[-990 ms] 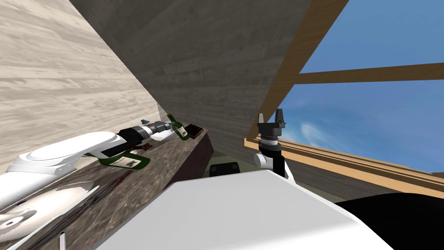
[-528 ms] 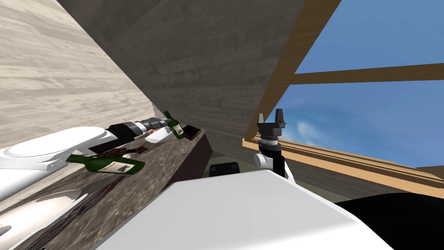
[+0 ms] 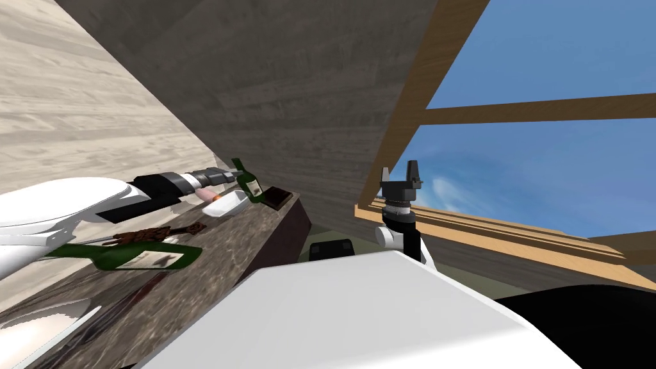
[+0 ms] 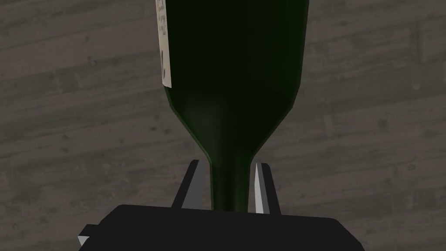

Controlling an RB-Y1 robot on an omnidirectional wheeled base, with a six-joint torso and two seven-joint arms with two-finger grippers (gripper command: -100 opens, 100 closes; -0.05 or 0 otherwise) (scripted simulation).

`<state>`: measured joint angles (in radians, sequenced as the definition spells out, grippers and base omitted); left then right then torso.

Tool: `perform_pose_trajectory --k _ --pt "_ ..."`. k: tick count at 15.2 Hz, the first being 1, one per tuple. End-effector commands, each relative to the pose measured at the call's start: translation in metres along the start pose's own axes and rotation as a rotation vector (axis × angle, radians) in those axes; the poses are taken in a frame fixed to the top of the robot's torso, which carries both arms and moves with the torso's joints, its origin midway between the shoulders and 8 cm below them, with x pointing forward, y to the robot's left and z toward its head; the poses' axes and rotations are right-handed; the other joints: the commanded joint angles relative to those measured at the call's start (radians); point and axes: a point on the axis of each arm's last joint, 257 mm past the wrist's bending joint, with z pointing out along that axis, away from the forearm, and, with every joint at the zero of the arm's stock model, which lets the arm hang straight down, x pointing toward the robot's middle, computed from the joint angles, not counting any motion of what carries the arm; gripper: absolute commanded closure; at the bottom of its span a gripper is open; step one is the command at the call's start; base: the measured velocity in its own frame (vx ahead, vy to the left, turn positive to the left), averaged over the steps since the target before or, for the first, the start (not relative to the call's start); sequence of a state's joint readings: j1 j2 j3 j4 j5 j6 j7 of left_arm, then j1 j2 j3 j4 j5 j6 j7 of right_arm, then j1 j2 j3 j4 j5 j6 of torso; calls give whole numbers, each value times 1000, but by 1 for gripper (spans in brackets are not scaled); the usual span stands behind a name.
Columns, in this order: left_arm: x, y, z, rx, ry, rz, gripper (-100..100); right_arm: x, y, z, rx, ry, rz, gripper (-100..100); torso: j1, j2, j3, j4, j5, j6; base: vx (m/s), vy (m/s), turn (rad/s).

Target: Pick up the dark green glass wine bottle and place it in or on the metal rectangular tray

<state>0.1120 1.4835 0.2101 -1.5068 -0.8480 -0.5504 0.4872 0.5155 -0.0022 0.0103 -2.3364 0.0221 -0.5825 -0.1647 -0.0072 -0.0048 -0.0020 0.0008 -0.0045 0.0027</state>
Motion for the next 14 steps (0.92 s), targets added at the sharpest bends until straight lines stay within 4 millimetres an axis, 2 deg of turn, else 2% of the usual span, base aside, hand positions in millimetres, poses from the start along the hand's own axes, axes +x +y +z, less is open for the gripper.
perform_pose_trajectory --k 1,2,3,5,8,9,10,12,14 --pt "-5 9 -3 -7 4 0 100 0 0 0 0 0 0 0 0 0 0 0 0 0 15 -24 -61" --pt "-8 19 -7 -18 7 0 100 0 0 0 0 0 0 0 0 0 0 0 0 0 13 -26 -62" --pt "-8 19 -7 -18 7 0 100 0 0 0 0 0 0 0 0 1 0 0 0 0 13 -23 -49" --pt "-14 37 -16 -42 11 -7 100 0 0 0 0 0 0 0 1 1 1 0 0 -1 21 -30 -80" --pt "-13 48 -22 -57 21 -18 100 0 0 0 0 0 0 0 0 1 1 0 1 -1 21 -31 -65" --pt "-13 58 -27 -71 26 -29 100 0 0 0 0 0 0 0 1 1 1 1 1 -1 20 -33 -51" --pt "-13 58 -27 -71 26 -29 100 0 0 0 0 0 0 0 1 1 1 1 1 -1 18 -31 -50" --pt "-13 75 -37 -97 34 -55 100 0 0 0 0 0 0 0 1 1 1 1 2 -1 21 -34 -83" --pt "-11 84 -42 -109 42 -74 100 0 0 0 0 0 0 0 1 1 1 1 2 -1 17 -29 -63"
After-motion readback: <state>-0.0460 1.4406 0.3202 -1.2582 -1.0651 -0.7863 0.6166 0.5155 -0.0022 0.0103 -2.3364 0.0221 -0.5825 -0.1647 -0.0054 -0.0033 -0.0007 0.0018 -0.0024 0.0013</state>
